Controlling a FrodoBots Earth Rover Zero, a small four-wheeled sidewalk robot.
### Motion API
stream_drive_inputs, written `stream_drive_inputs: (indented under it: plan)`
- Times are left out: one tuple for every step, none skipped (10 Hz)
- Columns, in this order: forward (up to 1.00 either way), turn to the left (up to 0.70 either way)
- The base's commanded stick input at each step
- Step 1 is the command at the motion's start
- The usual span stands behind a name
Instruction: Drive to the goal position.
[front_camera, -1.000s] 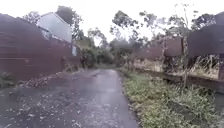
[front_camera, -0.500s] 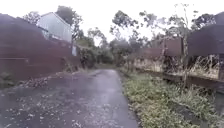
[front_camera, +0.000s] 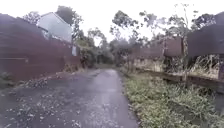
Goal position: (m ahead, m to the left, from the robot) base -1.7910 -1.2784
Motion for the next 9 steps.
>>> stream_drive_inputs:
  plan:
    - [0.07, 0.25]
    - [0.07, 0.28]
    - [0.08, 0.31]
    - [0.08, 0.32]
    - [0.08, 0.32]
    - [0.08, 0.32]
    - [0.08, 0.07]
    - [0.08, 0.04]
    - [0.22, 0.03]
